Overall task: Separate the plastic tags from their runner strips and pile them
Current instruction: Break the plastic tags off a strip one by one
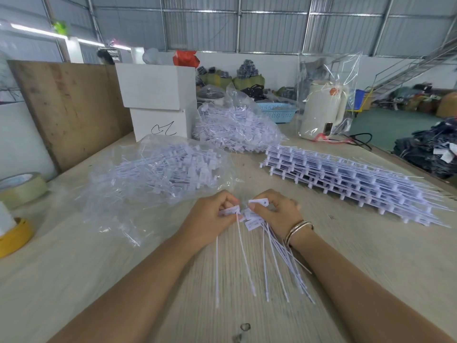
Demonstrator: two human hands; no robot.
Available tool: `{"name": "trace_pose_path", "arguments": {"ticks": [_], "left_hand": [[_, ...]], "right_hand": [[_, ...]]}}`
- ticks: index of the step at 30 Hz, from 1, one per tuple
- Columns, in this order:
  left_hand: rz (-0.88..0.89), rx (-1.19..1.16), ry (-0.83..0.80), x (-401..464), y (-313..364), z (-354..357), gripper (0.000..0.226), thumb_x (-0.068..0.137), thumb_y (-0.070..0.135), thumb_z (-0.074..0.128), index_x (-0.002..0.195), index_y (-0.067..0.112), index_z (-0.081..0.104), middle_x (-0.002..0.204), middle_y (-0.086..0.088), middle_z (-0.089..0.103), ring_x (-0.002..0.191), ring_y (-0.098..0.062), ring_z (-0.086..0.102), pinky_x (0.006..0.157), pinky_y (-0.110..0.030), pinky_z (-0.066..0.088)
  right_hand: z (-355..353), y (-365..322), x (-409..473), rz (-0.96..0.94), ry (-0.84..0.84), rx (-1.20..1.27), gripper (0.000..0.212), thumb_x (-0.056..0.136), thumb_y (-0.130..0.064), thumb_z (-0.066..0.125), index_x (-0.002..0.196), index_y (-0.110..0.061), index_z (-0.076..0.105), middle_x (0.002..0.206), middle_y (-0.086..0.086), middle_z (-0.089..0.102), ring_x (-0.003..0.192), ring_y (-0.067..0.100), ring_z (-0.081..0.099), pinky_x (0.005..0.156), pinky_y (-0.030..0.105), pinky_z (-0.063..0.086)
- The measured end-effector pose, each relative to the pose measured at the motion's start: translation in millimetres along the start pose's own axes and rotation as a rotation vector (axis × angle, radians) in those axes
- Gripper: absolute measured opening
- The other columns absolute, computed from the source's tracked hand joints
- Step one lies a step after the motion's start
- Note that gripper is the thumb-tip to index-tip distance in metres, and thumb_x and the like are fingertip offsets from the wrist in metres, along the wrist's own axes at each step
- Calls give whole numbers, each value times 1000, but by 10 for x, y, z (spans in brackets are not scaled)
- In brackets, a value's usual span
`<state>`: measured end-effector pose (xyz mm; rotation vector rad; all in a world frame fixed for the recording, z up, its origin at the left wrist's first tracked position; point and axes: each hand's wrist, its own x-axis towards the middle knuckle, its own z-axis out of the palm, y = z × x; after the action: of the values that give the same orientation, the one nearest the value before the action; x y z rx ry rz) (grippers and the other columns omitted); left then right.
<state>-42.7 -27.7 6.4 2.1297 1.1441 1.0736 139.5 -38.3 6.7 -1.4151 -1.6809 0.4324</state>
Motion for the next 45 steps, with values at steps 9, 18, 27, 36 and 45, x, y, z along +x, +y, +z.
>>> {"name": "trace_pose_path", "arguments": {"ticks": [9,18,27,36,45], "left_hand": [[160,275,13,-14,93,68,35,82,17,68,113,15,52,99,7,58,89,-11,58,75,-25,46],[190,265,32,-37,104,105,34,81,29,67,109,23,50,105,13,55,93,-5,53,73,-25,45],[266,410,85,-16,78,89,22,82,17,65,102,16,57,99,4,59,88,-17,56,69,-31,43],[109,189,54,23,52,65,10,82,23,71,89,19,75,79,4,73,72,-14,66,67,-29,48],[34,-179,6,17,107,33,8,84,11,68,79,11,73,65,-19,62,58,-12,51,58,-24,39]], "right_hand": [[22,7,-28,-125,108,-323,21,84,-50,56,90,-35,69,98,-18,52,98,6,45,73,27,12],[-8,-21,-15,-19,-3,-47,10,85,-26,64,75,-26,67,95,-14,52,108,15,44,102,41,24],[-44,-8,16,30,-76,182,21,84,-17,65,65,-26,63,88,-1,59,92,18,55,90,35,39],[-47,-51,-26,-131,-83,46,17,84,-14,67,75,-28,64,78,-7,58,84,20,54,83,37,41],[-36,-64,-65,-74,-18,127,26,86,-19,64,72,-41,60,80,-2,66,86,20,59,91,49,41]]}}
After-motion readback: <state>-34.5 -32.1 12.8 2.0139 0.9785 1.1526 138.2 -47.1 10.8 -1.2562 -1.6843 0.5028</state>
